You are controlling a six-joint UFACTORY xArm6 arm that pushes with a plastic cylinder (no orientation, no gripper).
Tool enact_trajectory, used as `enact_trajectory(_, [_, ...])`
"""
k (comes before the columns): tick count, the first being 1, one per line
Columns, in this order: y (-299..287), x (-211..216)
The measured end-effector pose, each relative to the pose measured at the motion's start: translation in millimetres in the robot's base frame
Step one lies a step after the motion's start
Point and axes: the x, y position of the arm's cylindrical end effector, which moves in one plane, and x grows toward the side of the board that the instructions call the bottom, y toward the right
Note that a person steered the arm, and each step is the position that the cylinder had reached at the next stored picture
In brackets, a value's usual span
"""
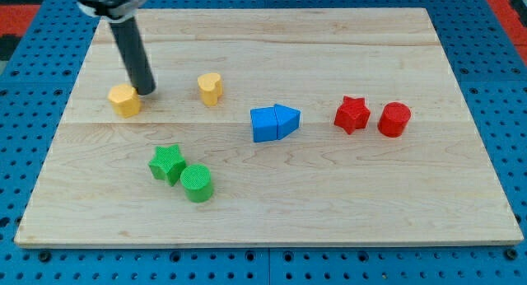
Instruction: Place the yellow hexagon horizontal to the blue cube
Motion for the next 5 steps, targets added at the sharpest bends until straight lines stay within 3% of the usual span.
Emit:
enact_trajectory(1, [-22,-15])
enact_trajectory(2, [-30,-1])
enact_trajectory(4, [28,20])
enact_trajectory(5, [-44,24])
